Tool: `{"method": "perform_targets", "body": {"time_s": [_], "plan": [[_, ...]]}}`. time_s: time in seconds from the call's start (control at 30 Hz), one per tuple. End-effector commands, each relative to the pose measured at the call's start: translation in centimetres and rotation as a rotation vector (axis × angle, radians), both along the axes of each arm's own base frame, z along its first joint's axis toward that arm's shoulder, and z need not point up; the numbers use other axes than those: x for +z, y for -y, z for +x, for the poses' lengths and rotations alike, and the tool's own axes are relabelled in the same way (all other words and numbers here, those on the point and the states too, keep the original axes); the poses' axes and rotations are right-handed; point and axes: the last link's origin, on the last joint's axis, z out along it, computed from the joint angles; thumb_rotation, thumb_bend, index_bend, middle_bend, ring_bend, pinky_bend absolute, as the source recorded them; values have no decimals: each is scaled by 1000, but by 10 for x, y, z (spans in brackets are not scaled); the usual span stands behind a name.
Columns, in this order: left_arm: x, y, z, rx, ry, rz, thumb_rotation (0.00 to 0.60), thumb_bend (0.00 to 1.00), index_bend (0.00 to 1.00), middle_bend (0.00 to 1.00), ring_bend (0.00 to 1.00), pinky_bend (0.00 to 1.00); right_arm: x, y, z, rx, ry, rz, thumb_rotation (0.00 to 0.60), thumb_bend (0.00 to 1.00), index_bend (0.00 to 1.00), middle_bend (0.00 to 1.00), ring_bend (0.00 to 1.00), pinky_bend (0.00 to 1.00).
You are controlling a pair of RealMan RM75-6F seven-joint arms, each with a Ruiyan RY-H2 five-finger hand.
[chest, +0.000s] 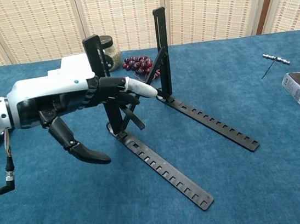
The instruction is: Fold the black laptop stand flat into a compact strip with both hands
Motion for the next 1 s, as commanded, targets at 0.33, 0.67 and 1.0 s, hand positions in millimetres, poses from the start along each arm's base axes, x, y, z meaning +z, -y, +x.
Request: {"method": "perform_targets", "body": {"time_s": [0.33, 0.67, 1.0], "plan": [[-16, -18, -19, 119, 11, -33, 600, 147, 120, 92, 98, 0, 0, -1, -7, -14, 7, 1, 600, 181, 0, 295, 286, 689], [-26, -28, -27, 124, -10, 6, 600, 147, 119, 92, 98, 0, 3, -4, -10, -21, 9, -9, 600, 181, 0, 295, 286, 689], [-20, -26, -33, 127, -8, 46, 600, 147, 119, 93, 98, 0, 1, -6, -10, -21, 29, 9, 600, 180, 0, 295, 285, 689]]}}
